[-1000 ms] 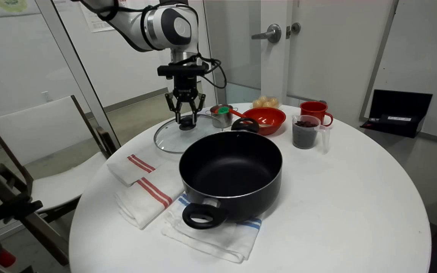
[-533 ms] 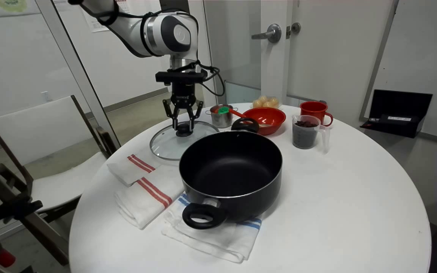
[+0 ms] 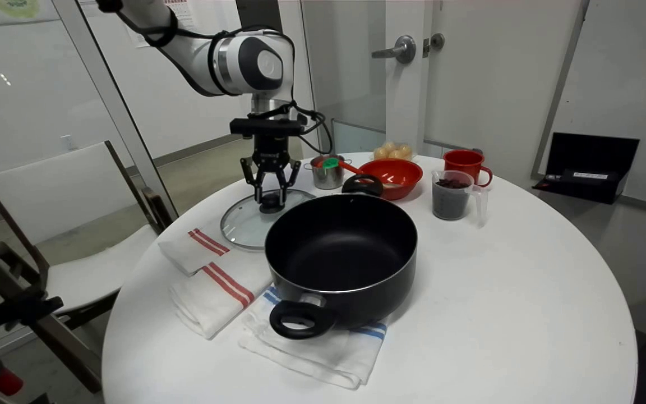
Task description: Remove the glass lid from the pot.
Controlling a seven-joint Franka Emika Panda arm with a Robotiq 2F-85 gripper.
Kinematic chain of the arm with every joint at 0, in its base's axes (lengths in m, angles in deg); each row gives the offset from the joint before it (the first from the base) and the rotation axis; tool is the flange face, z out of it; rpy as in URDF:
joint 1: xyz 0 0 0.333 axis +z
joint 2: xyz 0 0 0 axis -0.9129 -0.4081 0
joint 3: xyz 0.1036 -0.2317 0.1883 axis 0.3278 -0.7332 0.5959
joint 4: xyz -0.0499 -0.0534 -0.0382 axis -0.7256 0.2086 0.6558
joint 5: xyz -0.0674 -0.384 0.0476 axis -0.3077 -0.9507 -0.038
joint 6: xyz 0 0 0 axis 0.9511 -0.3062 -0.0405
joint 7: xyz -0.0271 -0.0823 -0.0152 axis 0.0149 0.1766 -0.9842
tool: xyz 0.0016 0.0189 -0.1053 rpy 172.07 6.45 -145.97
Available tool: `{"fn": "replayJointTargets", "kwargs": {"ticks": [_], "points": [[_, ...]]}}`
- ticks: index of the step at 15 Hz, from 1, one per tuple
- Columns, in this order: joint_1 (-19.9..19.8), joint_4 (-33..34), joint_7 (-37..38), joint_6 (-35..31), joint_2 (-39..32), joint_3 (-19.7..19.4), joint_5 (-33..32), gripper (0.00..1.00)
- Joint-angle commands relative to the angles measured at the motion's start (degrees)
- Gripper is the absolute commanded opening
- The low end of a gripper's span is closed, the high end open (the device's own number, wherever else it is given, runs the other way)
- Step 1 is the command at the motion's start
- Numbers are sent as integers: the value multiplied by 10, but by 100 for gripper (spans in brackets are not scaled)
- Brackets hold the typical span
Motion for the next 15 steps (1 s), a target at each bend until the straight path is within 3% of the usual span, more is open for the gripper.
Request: {"fn": "replayJointTargets", "kwargs": {"ticks": [1,3,4,5,8,15], "points": [[-5,-47,2,-17,32,1,-1,25],[-4,-54,3,-22,35,-1,-3,25],[-4,-59,4,-24,37,-2,-3,75],[-4,-63,4,-25,39,-2,-3,76],[-4,-74,4,-26,48,-1,-2,96],[-6,-112,11,-35,89,-2,-1,100]]}}
